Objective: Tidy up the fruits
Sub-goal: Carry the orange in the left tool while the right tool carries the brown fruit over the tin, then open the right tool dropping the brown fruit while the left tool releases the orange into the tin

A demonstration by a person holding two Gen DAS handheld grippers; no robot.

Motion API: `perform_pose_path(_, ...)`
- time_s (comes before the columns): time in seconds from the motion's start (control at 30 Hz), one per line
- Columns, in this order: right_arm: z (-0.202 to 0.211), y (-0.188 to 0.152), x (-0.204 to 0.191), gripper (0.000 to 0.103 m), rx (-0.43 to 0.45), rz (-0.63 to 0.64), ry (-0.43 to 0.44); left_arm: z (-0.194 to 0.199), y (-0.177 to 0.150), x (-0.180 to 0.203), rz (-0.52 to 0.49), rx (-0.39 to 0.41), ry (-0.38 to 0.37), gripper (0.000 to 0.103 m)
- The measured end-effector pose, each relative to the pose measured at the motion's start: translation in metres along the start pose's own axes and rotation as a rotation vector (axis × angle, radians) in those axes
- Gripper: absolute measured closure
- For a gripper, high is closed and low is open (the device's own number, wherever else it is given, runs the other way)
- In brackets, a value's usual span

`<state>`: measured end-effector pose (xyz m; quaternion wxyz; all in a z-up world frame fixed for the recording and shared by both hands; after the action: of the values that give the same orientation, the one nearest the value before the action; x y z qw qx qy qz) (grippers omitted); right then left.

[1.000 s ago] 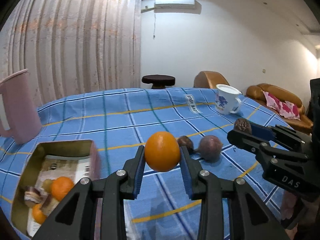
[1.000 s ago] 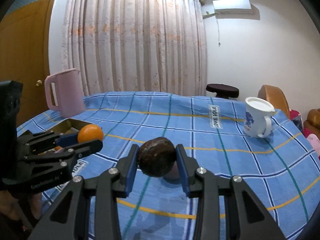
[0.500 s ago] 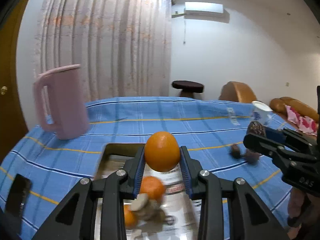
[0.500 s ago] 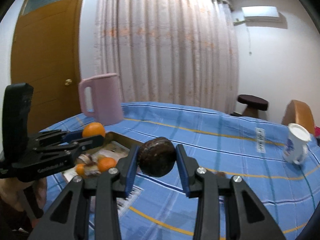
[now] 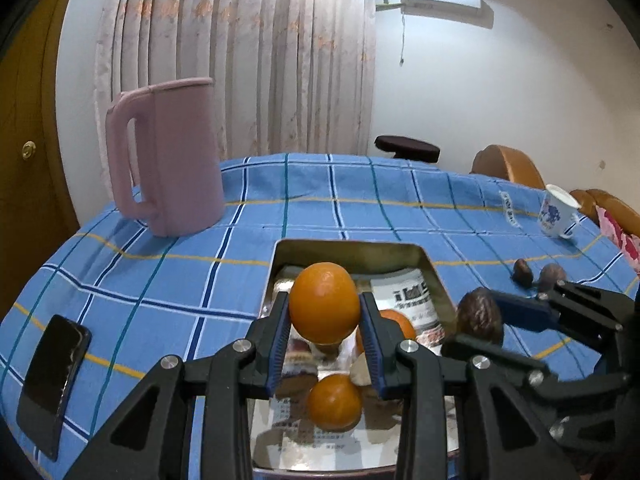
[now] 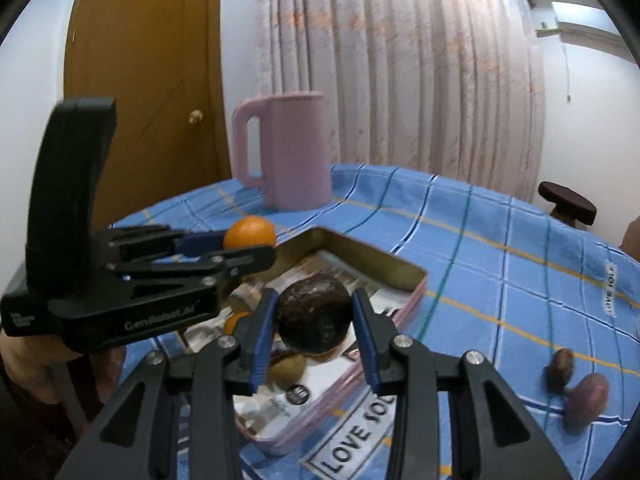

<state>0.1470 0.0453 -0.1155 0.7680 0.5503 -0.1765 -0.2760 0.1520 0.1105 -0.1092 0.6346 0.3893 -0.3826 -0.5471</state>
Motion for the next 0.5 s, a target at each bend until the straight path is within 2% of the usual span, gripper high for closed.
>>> perform_pose_path(0.33,-0.014,-0.027,-0.011,0.063,-0.108,0.019,0.038,-0.005,-0.013,0.0,-0.008,-0.037,0.009,0.067)
perform_pose_path(0.5,-0.014,-0.029,-0.013,0.063,-0.121,0.031,0.049,-0.008,-0.016,0.001,-0.02,-0.053,0.011,0.067)
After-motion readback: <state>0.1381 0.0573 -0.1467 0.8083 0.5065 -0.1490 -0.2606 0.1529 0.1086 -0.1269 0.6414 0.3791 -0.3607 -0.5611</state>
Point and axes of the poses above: each gripper's, at about its wrist camera, not at the fingertips, and z roughly against the way its jaws point, x to its right, y to its top, the point moved 10 cm from there along -z, roughly the way its jaws point, and after that the axes turned 8 degrees about x, right-handed, at the moved point
